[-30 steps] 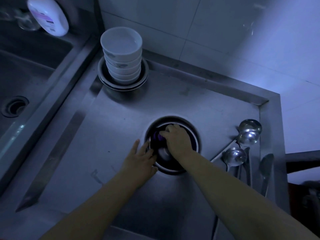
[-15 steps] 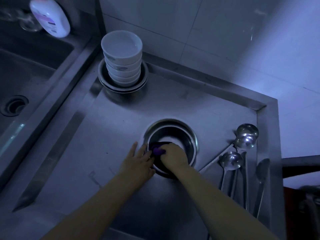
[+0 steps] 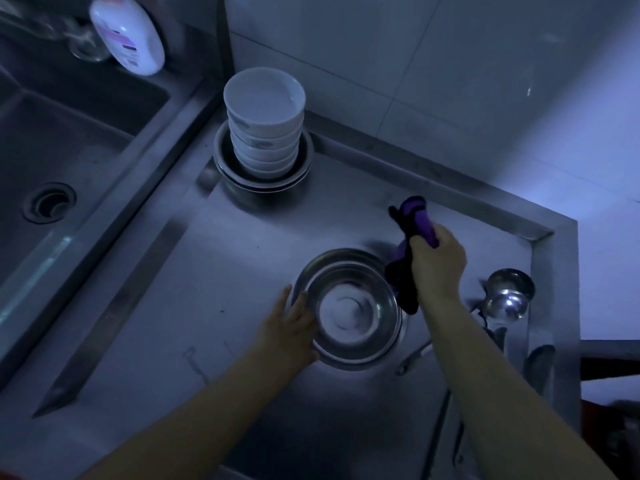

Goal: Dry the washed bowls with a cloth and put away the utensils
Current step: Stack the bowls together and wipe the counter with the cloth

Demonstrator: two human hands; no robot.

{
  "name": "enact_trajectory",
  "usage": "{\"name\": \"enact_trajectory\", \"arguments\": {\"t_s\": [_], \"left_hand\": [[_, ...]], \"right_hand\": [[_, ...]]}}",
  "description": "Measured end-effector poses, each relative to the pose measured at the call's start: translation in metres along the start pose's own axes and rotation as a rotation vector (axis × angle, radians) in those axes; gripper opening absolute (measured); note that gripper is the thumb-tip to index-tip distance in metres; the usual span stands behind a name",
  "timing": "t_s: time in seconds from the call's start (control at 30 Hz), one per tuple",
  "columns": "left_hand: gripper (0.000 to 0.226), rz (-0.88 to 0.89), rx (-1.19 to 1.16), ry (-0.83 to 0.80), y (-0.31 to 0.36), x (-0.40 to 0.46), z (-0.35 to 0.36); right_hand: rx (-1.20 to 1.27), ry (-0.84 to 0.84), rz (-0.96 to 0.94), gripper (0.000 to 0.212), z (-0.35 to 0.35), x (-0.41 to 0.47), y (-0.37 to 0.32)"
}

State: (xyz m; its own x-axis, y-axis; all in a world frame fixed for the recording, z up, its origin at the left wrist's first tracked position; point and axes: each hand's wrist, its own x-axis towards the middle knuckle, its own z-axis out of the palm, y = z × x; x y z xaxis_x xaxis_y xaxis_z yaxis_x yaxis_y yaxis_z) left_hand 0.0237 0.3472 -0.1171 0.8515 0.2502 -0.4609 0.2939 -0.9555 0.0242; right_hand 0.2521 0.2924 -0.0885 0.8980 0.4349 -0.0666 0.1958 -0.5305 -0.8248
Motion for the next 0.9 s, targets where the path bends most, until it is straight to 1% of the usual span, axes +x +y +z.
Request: {"name": "enact_trajectory", "arguments": {"t_s": [0.07, 0.1, 0.17, 0.2, 0.27, 0.33, 0.43, 0.57, 0.63, 0.7, 0.77, 0.83, 0.9], "left_hand": [[0.063, -0.014, 0.048, 0.075, -0.003, -0.008, -0.002], [0.064, -0.015, 0.037, 0.109, -0.005, -0.012, -0.002], [0.065, -0.031, -0.032, 0.229, -0.010, -0.019, 0.006], [0.065, -0.069, -0.054, 0.277, -0.014, -0.024, 0.011], [0.060, -0.166, -0.068, 0.359, -0.022, -0.035, 0.022], [0.051, -0.287, -0.125, 0.375, -0.031, -0.048, 0.032], [0.055, -0.464, -0.243, 0.343, -0.042, -0.066, 0.042], [0.054, -0.673, -0.431, 0.391, -0.056, -0.091, 0.053], [0.050, -0.736, -0.447, 0.400, -0.063, -0.103, 0.058], [0.044, -0.793, -0.446, 0.378, -0.070, -0.114, 0.062], [0.041, -0.843, -0.459, 0.371, -0.078, -0.124, 0.066], [0.041, -0.893, -0.470, 0.386, -0.085, -0.132, 0.069], [0.043, -0.955, -0.500, 0.408, -0.091, -0.139, 0.070]], "right_hand": [[-0.092, -0.027, -0.064, 0.020, 0.008, 0.021, 0.004], [-0.236, -0.083, -0.047, 0.030, 0.015, 0.033, 0.008], [-0.609, -0.268, -0.021, 0.051, 0.033, 0.052, 0.017], [-0.714, -0.323, -0.064, 0.056, 0.045, 0.059, 0.021], [-0.798, -0.340, -0.220, 0.059, 0.076, 0.067, 0.021], [-0.870, -0.355, -0.377, 0.061, 0.106, 0.062, 0.011], [-0.918, -0.381, -0.547, 0.062, 0.142, 0.028, -0.007], [-0.829, -0.427, -0.660, 0.065, 0.167, -0.053, -0.014], [-0.827, -0.492, -0.728, 0.068, 0.185, -0.081, -0.019], [-0.841, -0.548, -0.802, 0.069, 0.208, -0.089, -0.033], [-0.850, -0.580, -0.835, 0.070, 0.231, -0.087, -0.049], [-0.844, -0.599, -0.822, 0.069, 0.248, -0.091, -0.059], [-0.832, -0.623, -0.837, 0.070, 0.253, -0.112, -0.060]]}}
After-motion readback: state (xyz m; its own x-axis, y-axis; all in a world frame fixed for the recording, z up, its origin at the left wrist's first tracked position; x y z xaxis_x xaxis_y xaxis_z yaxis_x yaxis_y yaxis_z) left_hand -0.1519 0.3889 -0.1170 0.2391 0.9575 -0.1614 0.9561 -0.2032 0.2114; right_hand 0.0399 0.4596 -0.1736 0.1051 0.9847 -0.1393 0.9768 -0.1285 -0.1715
